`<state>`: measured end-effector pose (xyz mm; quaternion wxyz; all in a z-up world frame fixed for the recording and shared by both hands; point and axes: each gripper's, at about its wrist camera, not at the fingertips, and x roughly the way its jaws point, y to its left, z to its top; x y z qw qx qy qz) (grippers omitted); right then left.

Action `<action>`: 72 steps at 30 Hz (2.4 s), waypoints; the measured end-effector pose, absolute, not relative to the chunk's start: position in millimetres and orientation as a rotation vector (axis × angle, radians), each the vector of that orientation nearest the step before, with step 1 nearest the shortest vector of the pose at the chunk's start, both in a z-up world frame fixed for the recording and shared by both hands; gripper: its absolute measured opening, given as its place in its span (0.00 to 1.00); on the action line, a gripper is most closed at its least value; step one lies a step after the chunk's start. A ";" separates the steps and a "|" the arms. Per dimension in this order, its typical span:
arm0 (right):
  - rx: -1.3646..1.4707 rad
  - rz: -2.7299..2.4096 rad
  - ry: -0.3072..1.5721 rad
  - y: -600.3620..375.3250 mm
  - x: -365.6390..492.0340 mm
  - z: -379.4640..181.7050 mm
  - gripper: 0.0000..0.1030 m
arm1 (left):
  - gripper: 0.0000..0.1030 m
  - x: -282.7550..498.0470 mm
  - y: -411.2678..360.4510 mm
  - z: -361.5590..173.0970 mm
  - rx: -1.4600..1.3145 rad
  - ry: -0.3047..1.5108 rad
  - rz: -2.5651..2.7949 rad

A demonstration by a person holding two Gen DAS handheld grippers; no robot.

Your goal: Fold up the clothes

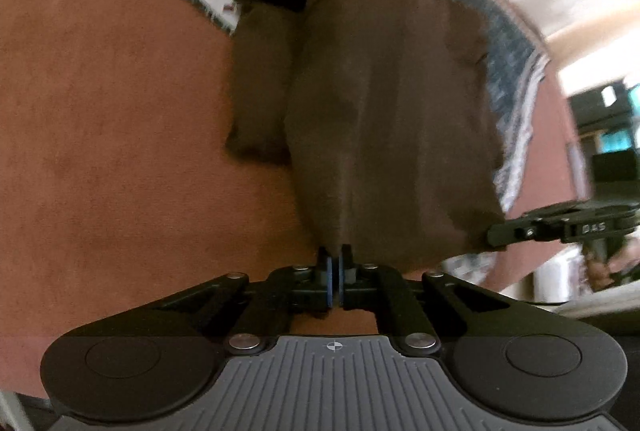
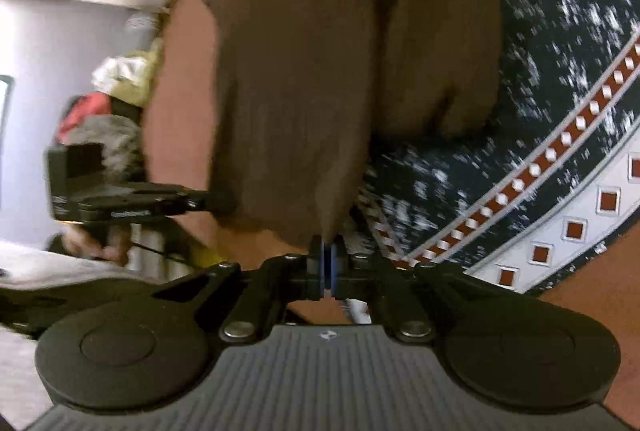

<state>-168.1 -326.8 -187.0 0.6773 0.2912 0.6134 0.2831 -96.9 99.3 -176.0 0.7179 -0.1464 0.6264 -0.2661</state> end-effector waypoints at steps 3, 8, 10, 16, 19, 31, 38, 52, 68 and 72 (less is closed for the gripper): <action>0.749 0.686 1.326 -334.4 -151.2 -171.3 0.03 | 0.00 -83.3 105.9 -160.6 -0.438 1.353 -0.591; 0.869 0.690 1.220 -346.6 -111.3 -161.2 0.03 | 0.07 -36.7 103.8 -151.2 -0.564 1.250 -0.531; 0.908 0.655 1.181 -349.9 -92.4 -163.5 0.03 | 0.07 -18.5 101.2 -153.4 -0.574 1.226 -0.499; 0.948 0.455 1.156 -360.2 -48.2 -188.5 0.07 | 0.21 17.9 99.8 -170.8 -0.558 1.248 -0.407; 0.957 0.419 1.169 -363.6 -43.3 -194.3 0.09 | 0.37 20.0 102.5 -157.3 -0.518 1.206 -0.404; 0.630 0.413 1.055 -368.1 -71.8 -152.3 0.43 | 0.59 -11.7 93.7 -127.1 -0.133 1.016 -0.503; 0.299 0.515 1.057 -326.4 -77.8 -141.2 0.50 | 0.60 -23.1 71.6 -127.1 0.045 0.976 -0.618; 0.204 0.524 1.034 -311.9 -60.5 -143.3 0.50 | 0.53 -7.1 41.6 -140.5 0.211 0.973 -0.727; 0.422 0.365 1.056 -334.4 -34.7 -169.9 0.10 | 0.37 20.7 58.1 -169.7 -0.018 1.049 -0.575; 0.483 0.335 1.063 -339.1 -32.1 -180.9 0.07 | 0.45 23.5 66.4 -172.1 -0.061 1.052 -0.558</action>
